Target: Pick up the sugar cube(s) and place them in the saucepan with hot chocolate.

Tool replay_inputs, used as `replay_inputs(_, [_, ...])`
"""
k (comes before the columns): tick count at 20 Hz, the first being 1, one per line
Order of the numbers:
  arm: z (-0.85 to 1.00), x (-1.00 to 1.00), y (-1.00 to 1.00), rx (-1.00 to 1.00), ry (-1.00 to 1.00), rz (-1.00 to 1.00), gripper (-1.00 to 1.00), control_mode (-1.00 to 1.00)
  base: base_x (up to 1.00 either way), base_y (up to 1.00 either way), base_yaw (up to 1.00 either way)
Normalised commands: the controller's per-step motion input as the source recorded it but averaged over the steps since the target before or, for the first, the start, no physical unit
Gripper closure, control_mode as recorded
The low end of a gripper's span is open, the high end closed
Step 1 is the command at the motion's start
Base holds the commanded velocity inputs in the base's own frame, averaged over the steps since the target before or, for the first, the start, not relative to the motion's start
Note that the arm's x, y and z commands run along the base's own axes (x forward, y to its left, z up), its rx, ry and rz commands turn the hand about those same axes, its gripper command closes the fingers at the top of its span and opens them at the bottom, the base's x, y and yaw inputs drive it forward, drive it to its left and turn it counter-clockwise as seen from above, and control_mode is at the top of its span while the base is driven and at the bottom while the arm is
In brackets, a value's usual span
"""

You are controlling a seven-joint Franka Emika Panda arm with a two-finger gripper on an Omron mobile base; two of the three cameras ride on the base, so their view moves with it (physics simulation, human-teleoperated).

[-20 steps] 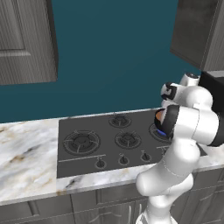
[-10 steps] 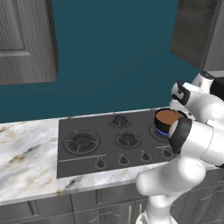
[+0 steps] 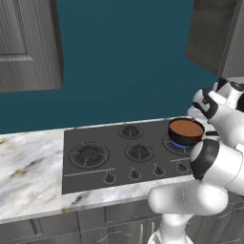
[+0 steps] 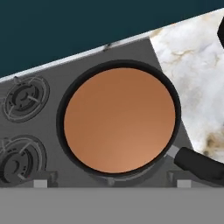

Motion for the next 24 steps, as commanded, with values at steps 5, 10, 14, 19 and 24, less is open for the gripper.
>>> replay_inputs(5, [0.02,-0.16,0.0,0.03,-0.17,0.0,-1.0,-1.0,0.0,0.0,0.0])
replay_inputs(10, [0.11,-0.17,0.0,0.04,-0.18,0.01,-1.0,-1.0,0.0,0.0,0.0])
replay_inputs(14, [0.13,-0.08,0.01,0.02,-0.15,0.01,-1.0,-1.0,0.0,0.0,0.0])
replay_inputs(19, [0.11,-0.03,0.19,0.03,-0.05,0.02,-1.0,-1.0,0.0,0.0,0.0])
replay_inputs(24, [0.24,-0.52,0.42,-0.04,-0.04,0.02,-1.0,-1.0,0.0,0.0,0.0])
